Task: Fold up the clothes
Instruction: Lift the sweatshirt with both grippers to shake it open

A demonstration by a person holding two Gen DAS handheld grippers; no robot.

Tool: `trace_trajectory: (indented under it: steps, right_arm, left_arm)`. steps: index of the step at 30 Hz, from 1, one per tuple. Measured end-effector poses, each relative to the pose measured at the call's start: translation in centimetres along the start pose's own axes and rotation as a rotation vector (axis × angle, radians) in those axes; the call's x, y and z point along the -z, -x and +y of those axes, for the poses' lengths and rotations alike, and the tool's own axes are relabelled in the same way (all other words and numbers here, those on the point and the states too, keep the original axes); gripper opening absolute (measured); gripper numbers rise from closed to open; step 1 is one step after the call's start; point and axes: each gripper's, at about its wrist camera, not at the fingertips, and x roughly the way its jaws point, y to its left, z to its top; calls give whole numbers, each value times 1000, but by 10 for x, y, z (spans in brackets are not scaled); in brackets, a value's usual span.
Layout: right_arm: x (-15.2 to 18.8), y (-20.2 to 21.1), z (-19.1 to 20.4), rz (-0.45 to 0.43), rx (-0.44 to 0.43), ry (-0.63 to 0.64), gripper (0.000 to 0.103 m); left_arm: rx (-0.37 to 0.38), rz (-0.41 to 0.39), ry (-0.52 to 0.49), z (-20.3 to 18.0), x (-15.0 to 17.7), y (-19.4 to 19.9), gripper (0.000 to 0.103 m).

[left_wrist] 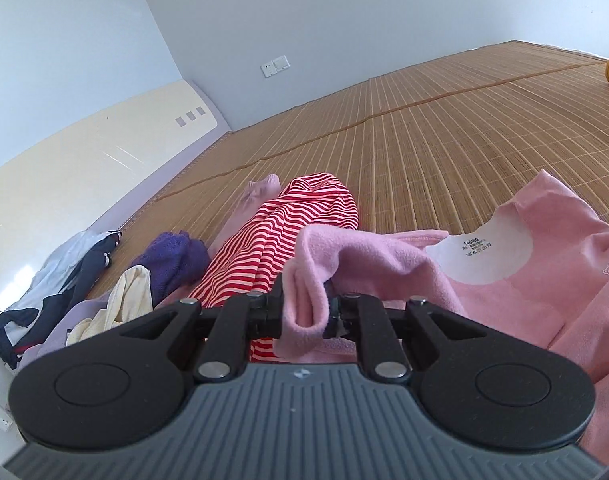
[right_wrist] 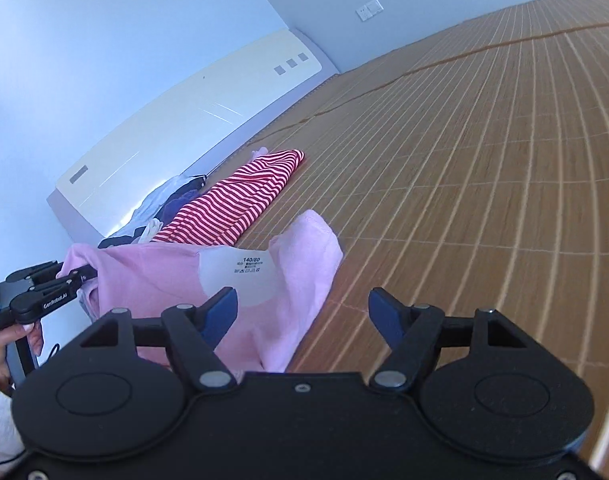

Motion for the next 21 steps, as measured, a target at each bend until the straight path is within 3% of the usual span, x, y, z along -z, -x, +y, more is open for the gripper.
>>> trace_trajectory:
  steps: [3, 4, 6, 7, 11, 13, 21]
  right_arm:
    - [-8, -33, -1, 27, -23, -42, 68]
    - [-8, -41, 0, 33, -15, -43, 57]
    - [-8, -44, 3, 18, 20, -18, 10]
    - [-7, -40, 5, 2, 45, 4, 7]
    - [-9, 15, 22, -185, 54, 16, 6]
    - [-14, 55, 44, -293, 89, 105, 6]
    - [-20, 211, 124, -688, 266, 343, 6]
  left_arm:
    - [6, 1, 1, 9, 6, 1, 18]
    - [9, -2, 1, 12, 8, 0, 18]
    - [13, -9, -3, 15, 9, 4, 18]
    - [12, -15, -6, 14, 7, 7, 18]
    - [10, -81, -11, 5, -6, 27, 18]
    - [7, -144, -14, 1, -19, 42, 18]
    - [43, -468, 14, -21, -83, 126, 18]
